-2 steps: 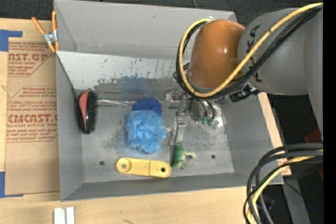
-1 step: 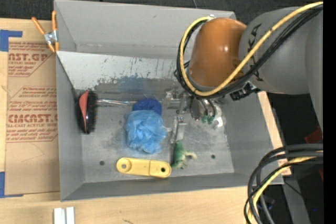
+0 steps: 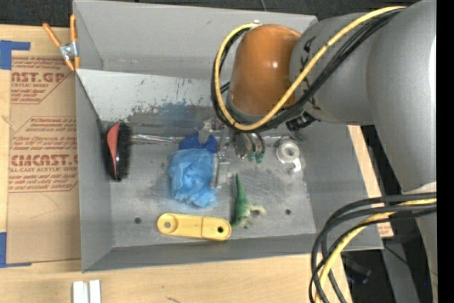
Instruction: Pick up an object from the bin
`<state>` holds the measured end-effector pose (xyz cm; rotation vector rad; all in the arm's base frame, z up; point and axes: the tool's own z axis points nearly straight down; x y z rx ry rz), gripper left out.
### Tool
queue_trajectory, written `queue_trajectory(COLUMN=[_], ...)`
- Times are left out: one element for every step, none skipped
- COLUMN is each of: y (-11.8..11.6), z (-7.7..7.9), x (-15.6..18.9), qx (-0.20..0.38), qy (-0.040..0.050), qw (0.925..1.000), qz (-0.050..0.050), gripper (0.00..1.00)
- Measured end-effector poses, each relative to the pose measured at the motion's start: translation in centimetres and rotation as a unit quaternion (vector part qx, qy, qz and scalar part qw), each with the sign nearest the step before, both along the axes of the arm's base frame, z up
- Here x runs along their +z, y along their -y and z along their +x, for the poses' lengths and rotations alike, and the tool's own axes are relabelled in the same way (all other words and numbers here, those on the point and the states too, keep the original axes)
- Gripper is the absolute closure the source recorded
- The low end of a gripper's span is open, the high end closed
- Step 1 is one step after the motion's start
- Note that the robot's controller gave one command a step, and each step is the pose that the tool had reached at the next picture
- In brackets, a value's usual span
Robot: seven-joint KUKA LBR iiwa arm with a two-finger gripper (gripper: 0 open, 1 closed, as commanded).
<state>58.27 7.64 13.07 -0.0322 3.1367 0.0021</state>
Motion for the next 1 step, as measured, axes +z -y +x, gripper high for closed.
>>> queue_trajectory(y=[-1.35], z=[0.56], x=[-4.64], qx=[0.024], qy=[-0.0008], qw=[0.9997], qz=[0.0], gripper=[0.0])
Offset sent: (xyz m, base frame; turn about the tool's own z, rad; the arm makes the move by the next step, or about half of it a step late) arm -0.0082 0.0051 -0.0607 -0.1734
